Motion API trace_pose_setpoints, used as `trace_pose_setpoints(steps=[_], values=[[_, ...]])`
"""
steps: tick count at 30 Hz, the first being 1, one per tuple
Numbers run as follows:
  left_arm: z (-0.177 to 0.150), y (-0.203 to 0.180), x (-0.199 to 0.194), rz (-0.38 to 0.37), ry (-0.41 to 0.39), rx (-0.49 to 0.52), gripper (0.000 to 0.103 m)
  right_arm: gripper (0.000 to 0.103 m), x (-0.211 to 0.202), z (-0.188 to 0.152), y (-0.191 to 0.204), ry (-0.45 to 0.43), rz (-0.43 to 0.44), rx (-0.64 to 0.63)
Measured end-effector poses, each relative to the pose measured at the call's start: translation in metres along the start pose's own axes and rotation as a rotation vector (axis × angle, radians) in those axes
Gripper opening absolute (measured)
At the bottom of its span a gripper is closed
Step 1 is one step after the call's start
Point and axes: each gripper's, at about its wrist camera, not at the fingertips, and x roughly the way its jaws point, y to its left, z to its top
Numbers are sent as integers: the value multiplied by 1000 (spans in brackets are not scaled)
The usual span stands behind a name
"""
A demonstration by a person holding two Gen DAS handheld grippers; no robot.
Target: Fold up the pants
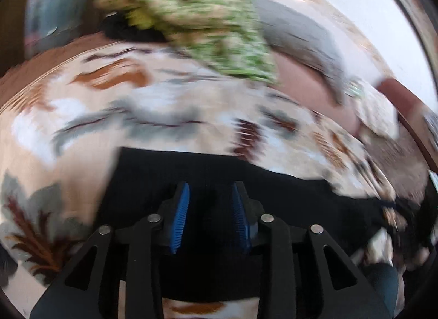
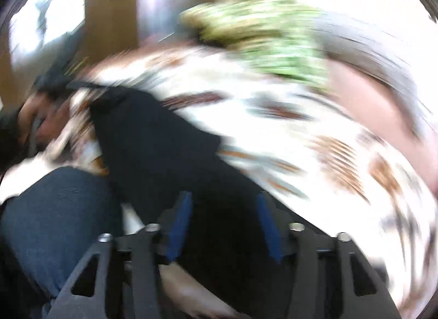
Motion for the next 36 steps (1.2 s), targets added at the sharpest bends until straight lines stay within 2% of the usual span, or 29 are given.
trace_pose_setpoints(steps=[3,5,6,8,11,15,17,18,19,21,22,25,27,31,34,36], values=[[-10,-34,7,-124,62,129,38,53,-30,-61,-59,-48,-114,256],[-18,-49,17,-199,122,170,38,55,-28,-92,-84,1,-164,370],[-24,-53,29,-194,169,186,38,56,-21,-115,-95,54,-160,431],[-28,-53,41,-166,197,191,37,56,-28,-134,-101,-55,-87,496],[-23,-52,42,-175,207,172,37,58,-36,-135,-106,-89,-28,595],[-15,-59,40,-135,229,174,39,62,-61,-157,-122,-202,54,803],[-10,-62,38,-116,223,143,44,65,-70,-170,-121,-232,44,875],[-4,-64,34,-135,208,111,44,66,-74,-179,-117,-239,30,908],[1,-66,32,-169,195,79,47,66,-75,-184,-118,-239,21,931],[14,-75,22,-257,151,-11,60,65,-74,-191,-116,-251,24,964],[19,-79,18,-297,127,-56,69,65,-73,-190,-115,-247,10,957],[24,-101,18,-446,98,-200,74,67,-64,-183,-121,-220,-5,994],[24,-114,27,-497,104,-248,75,72,-59,-182,-128,-219,1,1052],[10,-135,44,-431,113,-243,75,72,-55,-188,-149,-241,55,1266],[2,-139,50,-355,124,-224,75,74,-49,-188,-164,-178,119,1393],[3,-135,48,-348,96,-235,82,77,-46,-188,-171,-151,154,1444]])
